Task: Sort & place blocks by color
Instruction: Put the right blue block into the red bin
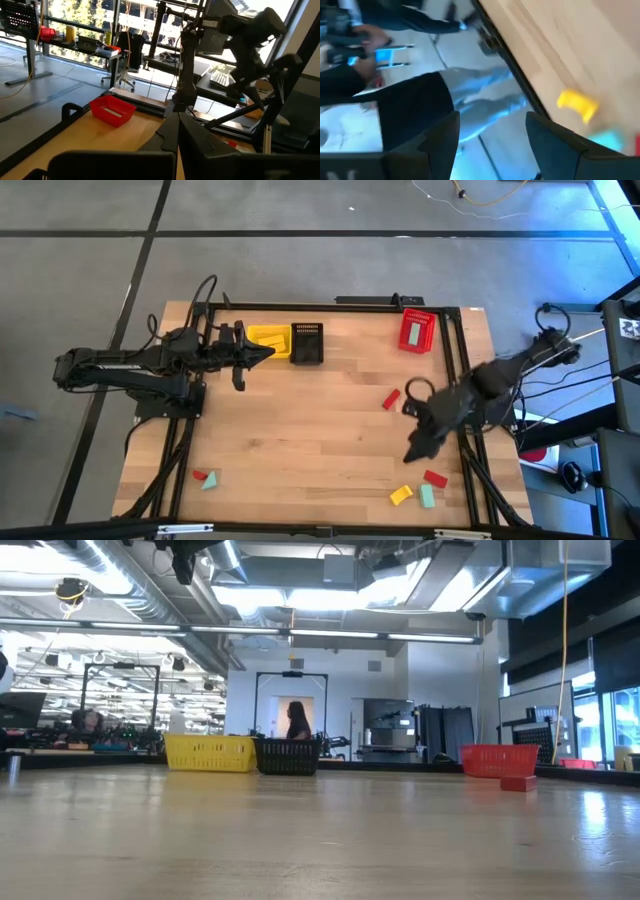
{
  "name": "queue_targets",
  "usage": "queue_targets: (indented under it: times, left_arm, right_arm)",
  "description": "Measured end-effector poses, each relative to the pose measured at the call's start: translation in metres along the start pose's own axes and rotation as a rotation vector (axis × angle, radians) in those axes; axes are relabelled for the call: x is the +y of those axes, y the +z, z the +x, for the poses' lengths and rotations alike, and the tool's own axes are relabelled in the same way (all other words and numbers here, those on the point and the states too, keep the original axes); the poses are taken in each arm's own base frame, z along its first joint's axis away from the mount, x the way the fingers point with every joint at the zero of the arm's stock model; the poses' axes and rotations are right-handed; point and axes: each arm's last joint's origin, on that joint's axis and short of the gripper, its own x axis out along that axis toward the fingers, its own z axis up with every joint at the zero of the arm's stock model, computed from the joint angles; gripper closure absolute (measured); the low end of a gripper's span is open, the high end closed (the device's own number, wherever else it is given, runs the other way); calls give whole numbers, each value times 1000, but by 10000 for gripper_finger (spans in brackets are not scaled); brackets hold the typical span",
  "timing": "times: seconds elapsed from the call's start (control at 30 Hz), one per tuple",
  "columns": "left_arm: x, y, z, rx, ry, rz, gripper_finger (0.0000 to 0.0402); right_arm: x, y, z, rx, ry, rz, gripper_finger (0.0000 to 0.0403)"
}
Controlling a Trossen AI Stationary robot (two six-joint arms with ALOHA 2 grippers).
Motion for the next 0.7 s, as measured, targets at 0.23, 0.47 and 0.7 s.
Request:
queue_targets:
  times: [0.23, 0.47, 0.7]
  left_arm:
    - [0, 0, 0, 0, 0, 0, 401]
    - [0, 0, 0, 0, 0, 0, 401]
    - [0, 0, 0, -3, -1, 0, 401]
  right_arm:
    - [-21, -39, 52, 54, -218, 380, 175]
    - [-56, -77, 104, 92, -493, 658, 175]
    - [-80, -85, 139, 79, -663, 702, 175]
